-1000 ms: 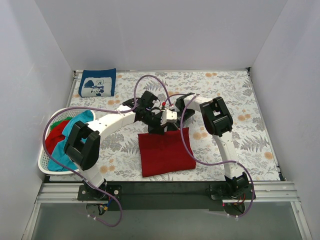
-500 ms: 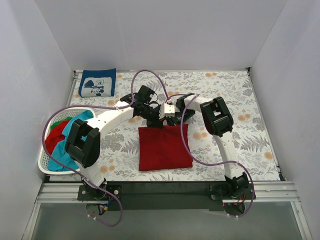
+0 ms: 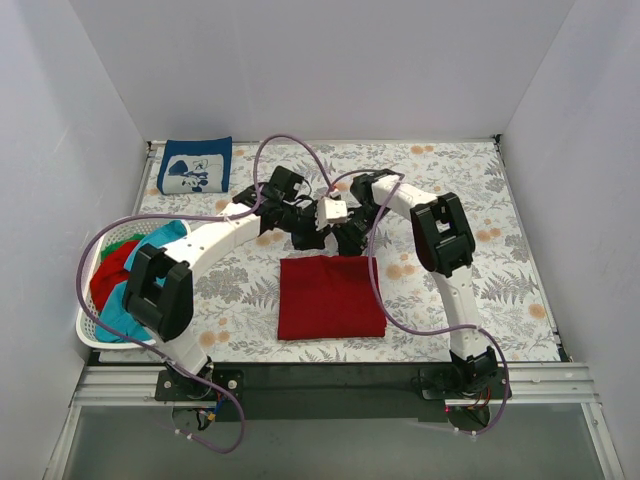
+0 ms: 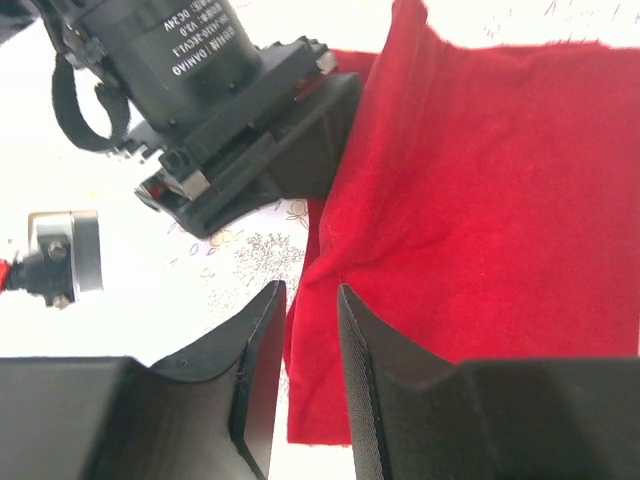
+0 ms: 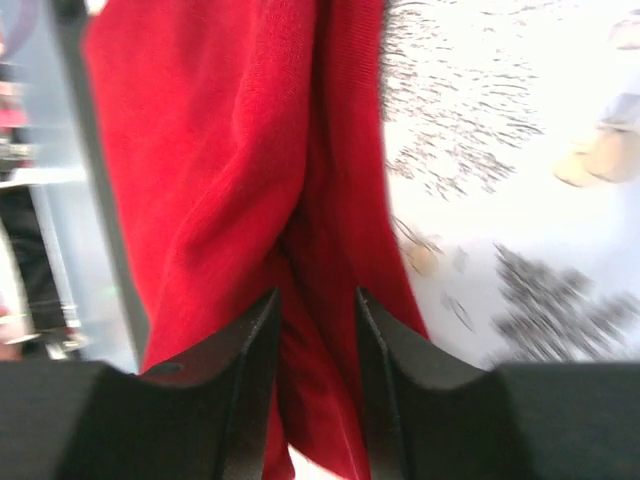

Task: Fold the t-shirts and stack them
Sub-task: Fold the tshirt, then neatly place the folded tshirt to the corner

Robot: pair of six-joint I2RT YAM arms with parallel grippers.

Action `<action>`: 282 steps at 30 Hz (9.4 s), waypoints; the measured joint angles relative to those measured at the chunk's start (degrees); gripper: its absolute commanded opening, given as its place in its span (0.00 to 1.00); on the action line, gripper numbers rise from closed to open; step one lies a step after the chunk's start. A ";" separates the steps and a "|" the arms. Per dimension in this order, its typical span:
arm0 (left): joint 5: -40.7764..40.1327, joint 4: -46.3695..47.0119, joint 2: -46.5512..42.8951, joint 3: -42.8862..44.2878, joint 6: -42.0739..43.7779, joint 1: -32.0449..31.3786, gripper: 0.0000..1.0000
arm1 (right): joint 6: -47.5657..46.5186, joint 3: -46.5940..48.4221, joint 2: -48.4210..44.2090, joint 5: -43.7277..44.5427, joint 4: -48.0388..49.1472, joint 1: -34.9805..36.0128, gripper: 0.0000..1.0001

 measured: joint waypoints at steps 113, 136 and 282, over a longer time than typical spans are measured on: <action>23.65 24.06 13.84 -6.45 -72.57 18.93 0.75 | 22.29 -3.78 -7.91 -10.51 15.41 -14.86 0.98; 23.21 27.19 2.75 -21.97 -71.56 14.75 0.86 | 29.90 -29.27 -17.77 -14.99 25.14 -15.10 0.98; -3.15 26.69 18.45 -7.65 -115.80 16.39 0.69 | 31.10 -18.49 -27.98 34.07 44.48 17.09 0.01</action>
